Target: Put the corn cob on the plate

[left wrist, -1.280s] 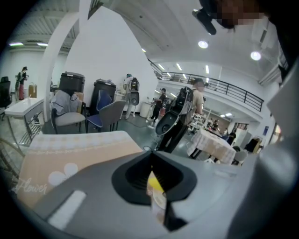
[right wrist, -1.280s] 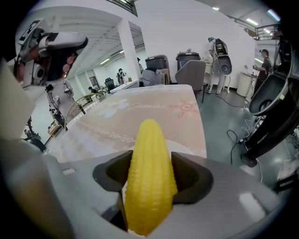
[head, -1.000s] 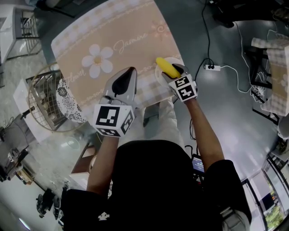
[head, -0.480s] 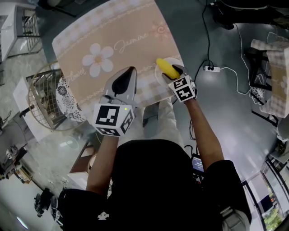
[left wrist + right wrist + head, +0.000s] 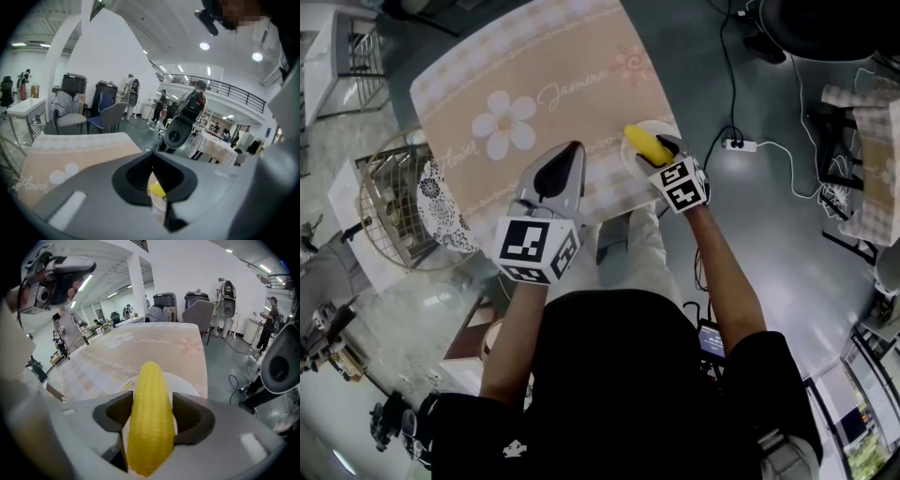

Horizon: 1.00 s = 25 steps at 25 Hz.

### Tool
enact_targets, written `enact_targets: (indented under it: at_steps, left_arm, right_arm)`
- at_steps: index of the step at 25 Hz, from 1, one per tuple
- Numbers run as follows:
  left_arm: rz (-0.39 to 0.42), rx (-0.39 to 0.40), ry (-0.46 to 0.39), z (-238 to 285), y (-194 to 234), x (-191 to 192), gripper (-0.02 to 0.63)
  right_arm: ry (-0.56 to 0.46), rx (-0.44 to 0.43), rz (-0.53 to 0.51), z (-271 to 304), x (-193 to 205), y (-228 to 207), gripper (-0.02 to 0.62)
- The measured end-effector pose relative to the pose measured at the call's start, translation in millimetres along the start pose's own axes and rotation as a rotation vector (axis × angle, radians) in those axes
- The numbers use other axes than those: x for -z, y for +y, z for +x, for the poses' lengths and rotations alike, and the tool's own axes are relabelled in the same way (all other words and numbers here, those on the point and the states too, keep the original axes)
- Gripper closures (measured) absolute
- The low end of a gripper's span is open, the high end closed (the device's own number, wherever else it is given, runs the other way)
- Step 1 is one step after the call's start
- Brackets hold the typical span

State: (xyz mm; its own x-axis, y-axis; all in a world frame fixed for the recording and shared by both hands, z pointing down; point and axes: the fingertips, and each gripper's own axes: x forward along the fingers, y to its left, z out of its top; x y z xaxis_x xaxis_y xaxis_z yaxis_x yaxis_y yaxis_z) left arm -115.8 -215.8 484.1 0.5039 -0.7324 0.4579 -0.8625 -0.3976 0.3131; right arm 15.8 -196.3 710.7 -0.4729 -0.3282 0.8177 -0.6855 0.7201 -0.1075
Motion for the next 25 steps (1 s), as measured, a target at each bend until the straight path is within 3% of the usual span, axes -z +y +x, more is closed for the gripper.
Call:
enact_targets:
  at_steps: [12, 25]
  left_arm:
    - [0.014, -0.005, -0.016, -5, -5, -11, 0.598]
    - [0.015, -0.046, -0.090, -18, -23, -34, 0.598]
  right_arm:
    - [-0.181, 0.012, 0.043, -40, -54, -8, 0.333]
    - [-0.363, 0.007, -0.014, -112, -116, -6, 0.473]
